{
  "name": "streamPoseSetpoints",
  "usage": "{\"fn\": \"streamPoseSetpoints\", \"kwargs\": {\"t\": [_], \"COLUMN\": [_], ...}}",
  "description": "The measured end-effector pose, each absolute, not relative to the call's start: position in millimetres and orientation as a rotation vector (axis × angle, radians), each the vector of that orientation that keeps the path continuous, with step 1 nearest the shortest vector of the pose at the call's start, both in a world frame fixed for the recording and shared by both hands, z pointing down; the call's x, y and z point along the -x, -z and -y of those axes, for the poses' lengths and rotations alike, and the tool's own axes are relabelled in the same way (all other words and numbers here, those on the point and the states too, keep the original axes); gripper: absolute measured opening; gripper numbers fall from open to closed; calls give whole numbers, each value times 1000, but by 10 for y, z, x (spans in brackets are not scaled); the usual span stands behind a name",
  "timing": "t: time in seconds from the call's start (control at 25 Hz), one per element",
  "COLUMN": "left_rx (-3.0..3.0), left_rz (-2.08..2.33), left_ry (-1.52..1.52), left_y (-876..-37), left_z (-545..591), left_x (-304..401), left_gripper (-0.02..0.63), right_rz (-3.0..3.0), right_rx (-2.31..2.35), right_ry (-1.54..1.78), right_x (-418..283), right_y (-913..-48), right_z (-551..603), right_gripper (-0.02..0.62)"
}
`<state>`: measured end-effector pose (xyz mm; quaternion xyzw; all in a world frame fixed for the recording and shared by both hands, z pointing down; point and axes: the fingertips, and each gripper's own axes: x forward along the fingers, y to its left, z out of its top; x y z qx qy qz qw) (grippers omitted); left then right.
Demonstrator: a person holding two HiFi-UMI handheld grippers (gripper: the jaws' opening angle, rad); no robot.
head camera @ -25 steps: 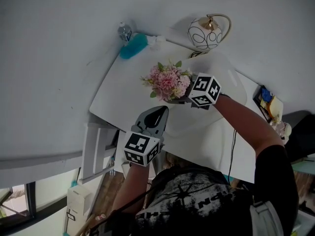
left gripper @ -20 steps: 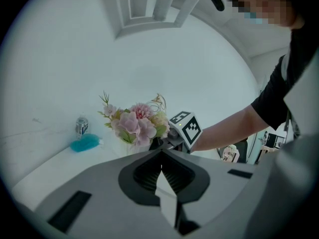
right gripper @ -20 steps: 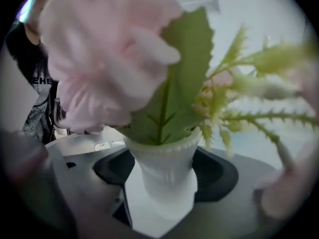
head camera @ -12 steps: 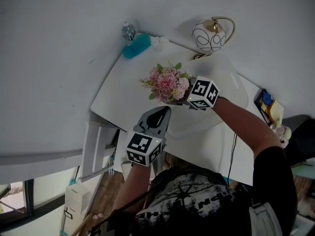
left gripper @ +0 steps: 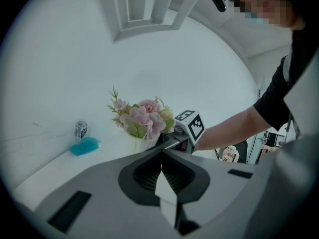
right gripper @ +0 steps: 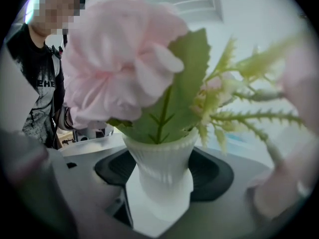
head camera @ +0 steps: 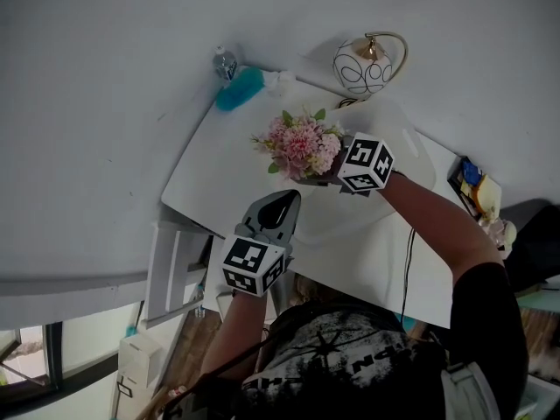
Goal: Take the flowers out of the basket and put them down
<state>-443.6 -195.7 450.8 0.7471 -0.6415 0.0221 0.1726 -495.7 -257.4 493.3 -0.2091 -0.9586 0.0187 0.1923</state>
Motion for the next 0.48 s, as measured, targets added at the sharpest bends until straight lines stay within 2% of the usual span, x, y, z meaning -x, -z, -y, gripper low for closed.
{"fn": "streamPoseSetpoints", "kwargs": {"t": [0.48], "left_rx": [-2175], "left_rz": [1878], "left_ry": [-47], "left_y": [-4177], "left_z": [1992], "left_x": [4294], "left_gripper": [14], "right_rz": [2831], "right_rx": [440], "right_ry": [-21], "right_x": [4494], "right_y": [-4185], "right_z": [2811], "right_gripper": [336]}}
